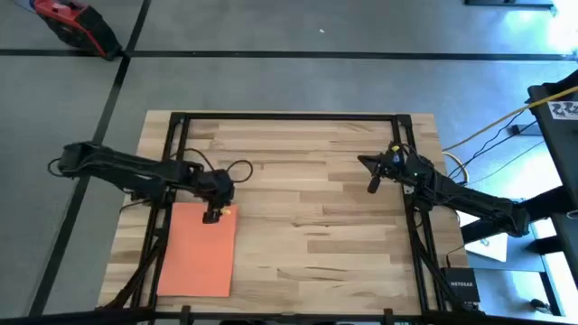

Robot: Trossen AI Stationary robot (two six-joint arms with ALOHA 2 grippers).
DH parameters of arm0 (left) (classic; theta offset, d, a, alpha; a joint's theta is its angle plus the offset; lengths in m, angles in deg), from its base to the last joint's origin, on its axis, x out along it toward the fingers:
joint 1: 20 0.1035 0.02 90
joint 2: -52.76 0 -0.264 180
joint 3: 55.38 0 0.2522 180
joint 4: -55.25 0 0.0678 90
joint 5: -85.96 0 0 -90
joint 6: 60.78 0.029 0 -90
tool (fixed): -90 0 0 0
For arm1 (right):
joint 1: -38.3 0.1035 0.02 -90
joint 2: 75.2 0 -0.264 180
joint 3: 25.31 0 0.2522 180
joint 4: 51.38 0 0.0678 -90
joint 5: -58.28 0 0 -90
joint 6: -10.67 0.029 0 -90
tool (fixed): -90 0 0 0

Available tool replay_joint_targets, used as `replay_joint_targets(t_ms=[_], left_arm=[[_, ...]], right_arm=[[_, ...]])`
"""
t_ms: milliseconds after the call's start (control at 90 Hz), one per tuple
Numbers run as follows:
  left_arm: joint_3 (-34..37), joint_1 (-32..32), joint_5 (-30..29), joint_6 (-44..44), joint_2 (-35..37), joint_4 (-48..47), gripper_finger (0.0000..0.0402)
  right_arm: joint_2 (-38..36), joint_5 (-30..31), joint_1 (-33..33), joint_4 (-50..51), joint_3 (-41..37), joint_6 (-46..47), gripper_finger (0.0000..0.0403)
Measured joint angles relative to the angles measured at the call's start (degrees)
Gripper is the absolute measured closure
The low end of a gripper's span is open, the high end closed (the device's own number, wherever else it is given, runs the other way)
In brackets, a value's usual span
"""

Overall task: Organize paper
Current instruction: Move the orange paper from bottom left to the top right table

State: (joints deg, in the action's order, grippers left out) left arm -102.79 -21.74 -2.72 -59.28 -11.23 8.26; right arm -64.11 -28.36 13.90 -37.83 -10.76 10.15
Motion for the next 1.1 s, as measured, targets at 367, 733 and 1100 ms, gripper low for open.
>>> replay_joint_targets(t_ms=[367, 733, 1100], left_arm=[[0.0, 1.5, 0.3, -1.4, -3.6, 1.1, 0.038], [0.0, 4.8, 5.6, -0.7, -6.6, 2.7, 0.0287], [0.0, 4.8, 4.8, 0.8, -11.7, 2.6, 0.0264]], right_arm=[[0.0, 0.0, 0.0, 0.0, 0.0, 0.0, 0.0403], [0.0, 0.0, 0.0, 0.0, 0.0, 0.1, 0.0403], [0.0, 0.0, 0.0, 0.0, 0.0, 0.2, 0.0403]])
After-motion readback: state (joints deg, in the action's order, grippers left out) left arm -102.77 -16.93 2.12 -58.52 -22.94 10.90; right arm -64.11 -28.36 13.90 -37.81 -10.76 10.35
